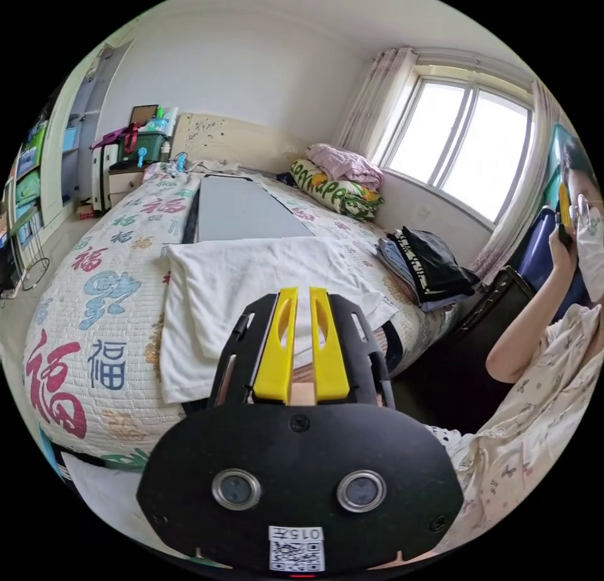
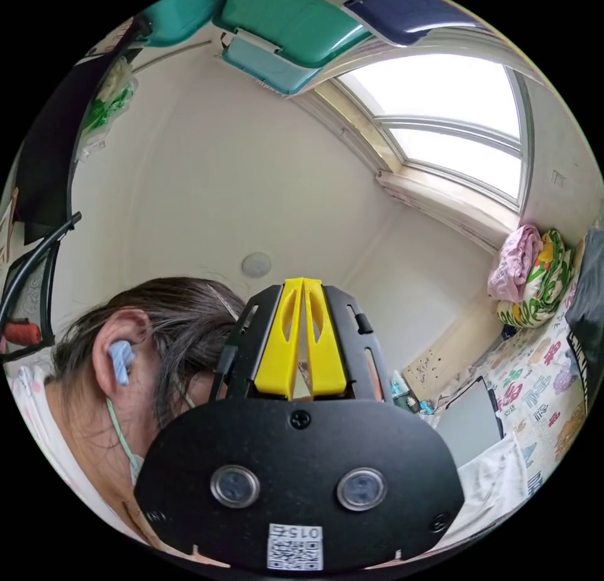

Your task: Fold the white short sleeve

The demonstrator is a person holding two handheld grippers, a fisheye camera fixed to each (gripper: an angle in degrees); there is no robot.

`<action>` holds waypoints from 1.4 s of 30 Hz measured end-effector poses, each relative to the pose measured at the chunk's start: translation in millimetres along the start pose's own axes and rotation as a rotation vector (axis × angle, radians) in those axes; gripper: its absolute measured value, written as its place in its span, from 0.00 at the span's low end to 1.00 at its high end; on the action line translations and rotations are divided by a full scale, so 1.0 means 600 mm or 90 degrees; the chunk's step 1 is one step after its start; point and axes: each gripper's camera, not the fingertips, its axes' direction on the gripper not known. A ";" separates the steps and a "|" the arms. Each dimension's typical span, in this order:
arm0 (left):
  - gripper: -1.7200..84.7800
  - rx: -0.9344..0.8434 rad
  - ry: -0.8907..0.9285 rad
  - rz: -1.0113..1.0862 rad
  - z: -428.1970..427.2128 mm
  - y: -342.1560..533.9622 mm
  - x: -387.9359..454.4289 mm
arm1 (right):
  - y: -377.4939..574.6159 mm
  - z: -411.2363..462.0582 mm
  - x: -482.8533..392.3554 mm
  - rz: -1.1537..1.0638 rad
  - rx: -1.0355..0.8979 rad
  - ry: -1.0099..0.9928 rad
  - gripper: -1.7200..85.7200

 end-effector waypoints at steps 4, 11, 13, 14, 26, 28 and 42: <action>0.08 -0.022 0.074 0.069 0.065 -0.059 0.100 | -0.030 0.051 0.065 -0.009 -0.046 -0.022 0.01; 0.12 -0.119 0.201 0.193 0.325 -0.140 0.306 | -0.006 0.176 0.450 0.062 -0.195 0.138 0.04; 0.14 -0.133 0.183 0.211 0.401 -0.147 0.349 | 0.044 0.228 0.605 0.088 -0.299 0.230 0.07; 0.14 -0.137 0.177 0.216 0.425 -0.148 0.362 | 0.088 0.259 0.712 0.113 -0.380 0.289 0.09; 0.11 -0.231 0.095 0.282 0.693 -0.078 0.442 | 0.511 0.427 1.405 0.254 -0.798 0.473 0.14; 0.09 -0.238 0.113 0.271 0.718 -0.075 0.444 | 0.545 0.444 1.475 0.249 -0.809 0.514 0.13; 0.02 -0.276 0.147 0.319 0.842 0.025 0.492 | 0.728 0.392 1.794 0.003 -0.938 0.643 0.04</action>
